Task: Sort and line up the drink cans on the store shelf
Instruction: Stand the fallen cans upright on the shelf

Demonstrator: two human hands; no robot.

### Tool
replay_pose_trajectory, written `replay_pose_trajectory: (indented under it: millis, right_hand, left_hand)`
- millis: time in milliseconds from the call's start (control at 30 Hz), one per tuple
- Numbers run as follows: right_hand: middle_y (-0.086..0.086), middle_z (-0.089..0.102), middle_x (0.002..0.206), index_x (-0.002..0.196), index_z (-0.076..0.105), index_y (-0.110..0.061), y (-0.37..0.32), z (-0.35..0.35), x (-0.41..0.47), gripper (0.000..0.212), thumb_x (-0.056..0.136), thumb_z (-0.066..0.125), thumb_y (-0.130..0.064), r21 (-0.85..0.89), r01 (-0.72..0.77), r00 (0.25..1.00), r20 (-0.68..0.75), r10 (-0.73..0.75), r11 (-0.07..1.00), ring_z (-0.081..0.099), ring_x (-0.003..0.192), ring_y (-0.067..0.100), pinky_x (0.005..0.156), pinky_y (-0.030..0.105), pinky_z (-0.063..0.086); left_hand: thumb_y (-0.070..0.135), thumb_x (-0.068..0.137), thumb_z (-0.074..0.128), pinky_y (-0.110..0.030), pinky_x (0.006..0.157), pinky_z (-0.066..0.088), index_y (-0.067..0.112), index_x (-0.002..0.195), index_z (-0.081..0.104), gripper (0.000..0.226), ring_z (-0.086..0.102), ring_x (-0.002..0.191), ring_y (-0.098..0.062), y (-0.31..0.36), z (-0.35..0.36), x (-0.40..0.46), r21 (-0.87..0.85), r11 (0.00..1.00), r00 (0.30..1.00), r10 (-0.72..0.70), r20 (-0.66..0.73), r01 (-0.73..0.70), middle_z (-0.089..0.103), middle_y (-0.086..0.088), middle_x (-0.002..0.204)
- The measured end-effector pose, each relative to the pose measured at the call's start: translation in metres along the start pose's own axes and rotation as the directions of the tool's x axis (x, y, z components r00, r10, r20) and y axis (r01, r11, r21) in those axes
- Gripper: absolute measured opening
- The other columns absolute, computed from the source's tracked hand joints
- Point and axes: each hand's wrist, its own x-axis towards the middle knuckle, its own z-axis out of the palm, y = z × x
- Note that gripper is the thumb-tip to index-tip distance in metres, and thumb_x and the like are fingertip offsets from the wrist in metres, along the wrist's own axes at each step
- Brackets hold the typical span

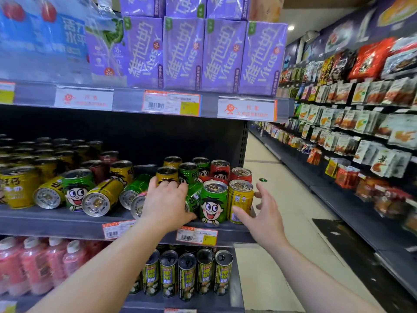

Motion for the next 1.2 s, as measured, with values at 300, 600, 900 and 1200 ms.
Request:
replay_pose_trajectory:
  millis: [300,600,900,1200]
  right_hand:
    - [-0.005,0.061,0.116,0.129,0.052,-0.022,0.004,-0.006,0.020,0.033,0.098,0.043,-0.031,0.129,-0.148,0.989,0.036,0.145,0.981,0.052,0.095,0.006,0.077,0.022,0.041]
    - [-0.006,0.062,0.087,0.131,0.052,-0.025,0.025,0.003,0.062,0.043,0.089,0.058,-0.022,-0.061,-0.136,0.975,0.168,0.144,0.989,0.058,0.079,0.014,0.064,0.026,0.042]
    - [-0.008,0.064,0.078,0.126,0.055,-0.033,0.043,0.016,0.091,0.045,0.082,0.067,-0.032,-0.042,-0.078,0.980,0.179,0.084,0.996,0.062,0.076,0.015,0.067,0.034,0.050]
    - [-0.005,0.063,0.079,0.128,0.055,-0.027,0.038,0.014,0.102,0.045,0.085,0.065,-0.035,0.070,-0.088,0.978,0.196,0.073,0.994,0.061,0.072,0.013,0.060,0.029,0.048]
  left_hand:
    - [0.078,0.061,0.059,-0.037,0.109,0.021,0.031,0.138,0.039,0.092,0.038,0.127,-0.016,0.025,-0.012,-0.003,-0.434,0.897,0.994,0.037,-0.102,-0.078,0.049,0.007,0.133]
    - [0.071,0.062,0.065,-0.036,0.101,0.026,0.036,0.133,0.047,0.081,0.038,0.121,-0.015,0.076,-0.001,0.011,-0.440,0.892,0.985,0.031,-0.171,-0.104,0.049,0.011,0.123]
    - [0.059,0.055,0.077,-0.037,0.085,0.039,0.029,0.113,0.064,0.067,0.049,0.104,-0.019,0.078,0.015,0.018,-0.451,0.887,0.954,-0.043,-0.298,-0.101,0.057,0.007,0.103]
    - [0.063,0.056,0.073,-0.036,0.092,0.042,0.030,0.122,0.058,0.076,0.042,0.111,-0.013,0.073,0.013,0.014,-0.479,0.870,0.950,-0.043,-0.309,-0.117,0.052,0.007,0.114]
